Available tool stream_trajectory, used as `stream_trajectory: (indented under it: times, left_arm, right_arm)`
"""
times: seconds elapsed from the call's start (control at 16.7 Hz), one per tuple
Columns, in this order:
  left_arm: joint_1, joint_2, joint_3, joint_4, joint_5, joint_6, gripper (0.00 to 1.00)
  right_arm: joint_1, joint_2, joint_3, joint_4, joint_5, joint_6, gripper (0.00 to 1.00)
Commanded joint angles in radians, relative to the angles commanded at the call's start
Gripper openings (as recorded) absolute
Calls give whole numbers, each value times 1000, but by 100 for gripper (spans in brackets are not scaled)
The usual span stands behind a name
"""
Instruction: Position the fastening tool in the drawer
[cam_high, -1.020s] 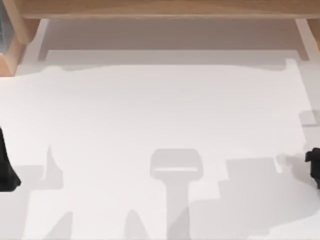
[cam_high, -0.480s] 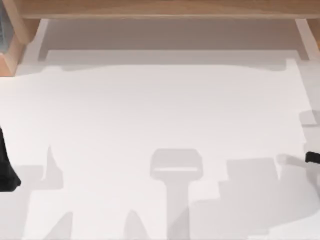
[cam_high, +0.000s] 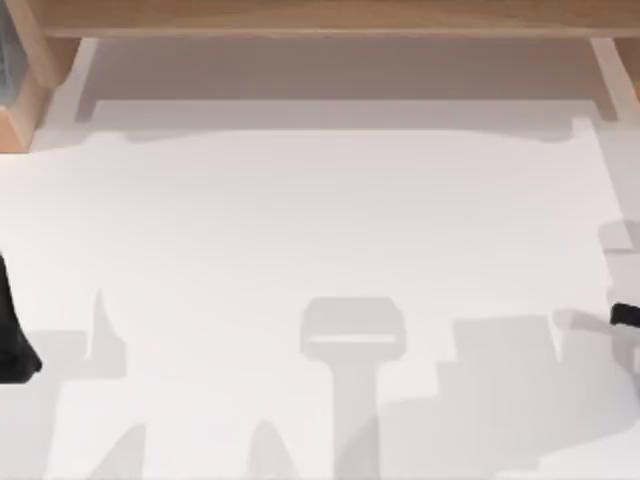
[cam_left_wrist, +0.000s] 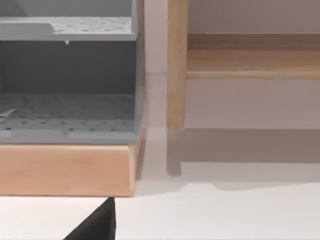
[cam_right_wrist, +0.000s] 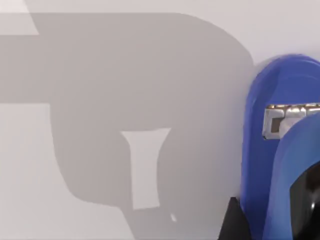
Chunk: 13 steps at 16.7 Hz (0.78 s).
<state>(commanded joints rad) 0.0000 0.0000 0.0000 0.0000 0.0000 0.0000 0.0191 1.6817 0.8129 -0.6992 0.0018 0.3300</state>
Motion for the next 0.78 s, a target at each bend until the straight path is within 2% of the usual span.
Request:
stream_trajectory:
  times: [0.36,0.78]
  left_arm:
    - [0,0,0,0,0,0,100]
    - [0,0,0,0,0,0,100]
  right_arm:
    - [-1,-60,56,-123,0,-1,0]
    - [-5,-79,93,-144,-3,-19,0]
